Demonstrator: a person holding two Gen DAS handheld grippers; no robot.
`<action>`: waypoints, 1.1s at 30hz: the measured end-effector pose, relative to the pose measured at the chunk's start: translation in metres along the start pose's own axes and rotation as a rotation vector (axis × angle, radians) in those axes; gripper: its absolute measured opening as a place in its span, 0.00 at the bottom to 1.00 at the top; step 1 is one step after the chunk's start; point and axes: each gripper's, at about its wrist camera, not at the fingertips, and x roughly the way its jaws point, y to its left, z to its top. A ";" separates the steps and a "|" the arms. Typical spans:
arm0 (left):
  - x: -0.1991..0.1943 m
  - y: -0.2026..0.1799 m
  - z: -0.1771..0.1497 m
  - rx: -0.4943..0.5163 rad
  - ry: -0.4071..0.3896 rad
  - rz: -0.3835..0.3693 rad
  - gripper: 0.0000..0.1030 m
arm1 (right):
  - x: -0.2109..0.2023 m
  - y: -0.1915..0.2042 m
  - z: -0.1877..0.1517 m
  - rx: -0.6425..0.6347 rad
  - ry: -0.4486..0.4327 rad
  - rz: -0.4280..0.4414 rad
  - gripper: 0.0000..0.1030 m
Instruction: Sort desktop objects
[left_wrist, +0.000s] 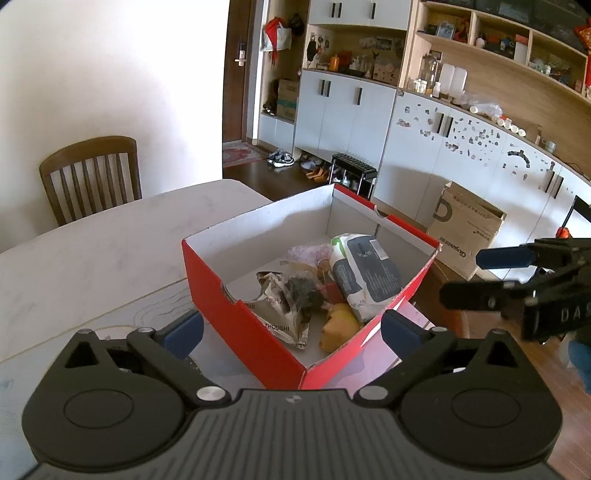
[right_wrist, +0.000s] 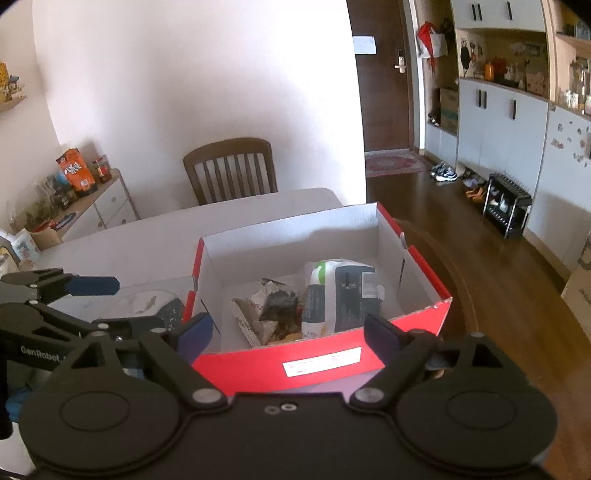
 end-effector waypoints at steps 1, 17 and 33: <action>-0.001 0.000 -0.001 0.000 0.000 0.000 1.00 | -0.001 0.003 -0.002 -0.010 0.001 0.001 0.88; -0.015 0.007 -0.012 -0.005 0.037 0.014 1.00 | -0.011 0.025 -0.012 -0.022 -0.004 -0.023 0.90; -0.010 0.010 -0.018 0.002 0.068 0.028 1.00 | -0.003 0.029 -0.020 0.019 0.023 -0.028 0.90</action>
